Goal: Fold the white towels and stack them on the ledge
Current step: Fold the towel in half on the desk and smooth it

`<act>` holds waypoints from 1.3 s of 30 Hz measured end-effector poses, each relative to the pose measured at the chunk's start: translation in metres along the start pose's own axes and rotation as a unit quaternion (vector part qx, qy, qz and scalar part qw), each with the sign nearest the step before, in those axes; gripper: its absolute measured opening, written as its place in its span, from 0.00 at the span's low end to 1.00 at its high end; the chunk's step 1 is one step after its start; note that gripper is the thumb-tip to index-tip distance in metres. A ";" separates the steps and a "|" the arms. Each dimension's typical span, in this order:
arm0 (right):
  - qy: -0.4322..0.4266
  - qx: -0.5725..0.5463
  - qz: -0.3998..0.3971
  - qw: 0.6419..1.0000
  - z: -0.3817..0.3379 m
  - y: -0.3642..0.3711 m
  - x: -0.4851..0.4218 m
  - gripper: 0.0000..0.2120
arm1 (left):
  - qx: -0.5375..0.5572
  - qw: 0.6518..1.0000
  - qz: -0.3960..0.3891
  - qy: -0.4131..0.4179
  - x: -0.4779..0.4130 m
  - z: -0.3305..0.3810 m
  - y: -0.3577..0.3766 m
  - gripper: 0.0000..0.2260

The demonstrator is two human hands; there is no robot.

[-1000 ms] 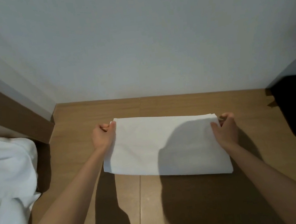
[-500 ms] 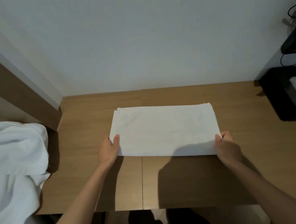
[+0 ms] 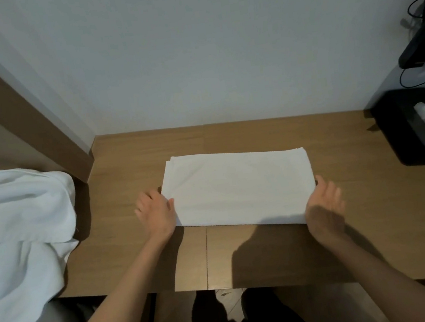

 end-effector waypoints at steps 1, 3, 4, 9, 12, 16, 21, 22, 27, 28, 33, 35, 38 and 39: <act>-0.024 0.016 0.030 0.999 -0.011 -0.007 0.001 0.19 | -0.013 0.999 0.018 0.038 0.005 0.012 -0.005 0.19; -0.097 -0.008 0.060 0.993 -0.037 -0.014 0.003 0.20 | -0.020 0.990 0.027 0.135 0.016 0.046 -0.005 0.22; -0.139 -0.027 0.074 0.987 -0.052 -0.015 0.003 0.20 | -0.018 0.983 0.018 0.181 0.020 0.067 0.000 0.23; -0.197 0.013 -0.062 0.978 -0.121 0.023 -0.019 0.23 | -0.052 0.952 -0.074 0.292 0.026 0.157 0.059 0.22; -0.193 0.094 -0.110 0.971 -0.134 0.054 -0.040 0.26 | -0.101 0.946 -0.126 0.281 0.009 0.169 0.093 0.23; -0.194 0.103 -0.111 0.969 -0.130 0.068 -0.050 0.27 | -0.166 0.940 -0.097 0.281 -0.009 0.160 0.102 0.23; -0.178 0.091 -0.097 0.975 -0.109 0.064 -0.054 0.26 | -0.167 0.949 -0.054 0.263 -0.020 0.140 0.092 0.25; -0.173 0.088 -0.099 0.976 -0.102 0.061 -0.056 0.27 | -0.171 0.952 -0.049 0.250 -0.023 0.134 0.088 0.26; -0.138 0.076 -0.097 0.983 -0.055 0.044 -0.065 0.28 | -0.153 0.966 -0.049 0.201 -0.040 0.096 0.070 0.27; -0.128 0.068 -0.092 0.985 -0.047 0.040 -0.066 0.28 | -0.150 0.968 -0.049 0.197 -0.043 0.089 0.066 0.27; -0.099 0.056 -0.102 0.988 -0.033 0.035 -0.066 0.29 | -0.153 0.967 -0.052 0.196 -0.051 0.059 0.049 0.28; -0.100 0.067 -0.110 0.987 -0.034 0.035 -0.066 0.29 | -0.145 0.971 -0.060 0.183 -0.051 0.058 0.048 0.30; -0.083 0.088 -0.118 0.986 -0.032 0.033 -0.065 0.29 | -0.104 0.984 -0.070 0.128 -0.047 0.058 0.046 0.31; -0.071 0.087 -0.114 0.987 -0.033 0.032 -0.064 0.29 | -0.088 0.987 -0.065 0.117 -0.043 0.060 0.045 0.31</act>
Point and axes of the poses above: each hand's wrist, its own x-axis away from the middle knuckle, its own y-axis out of the palm, z = x × y, the point moved 8 cm from there along -x, towards the middle knuckle, and after that the axes turned 15 degrees about -z, right-handed, at the moved point
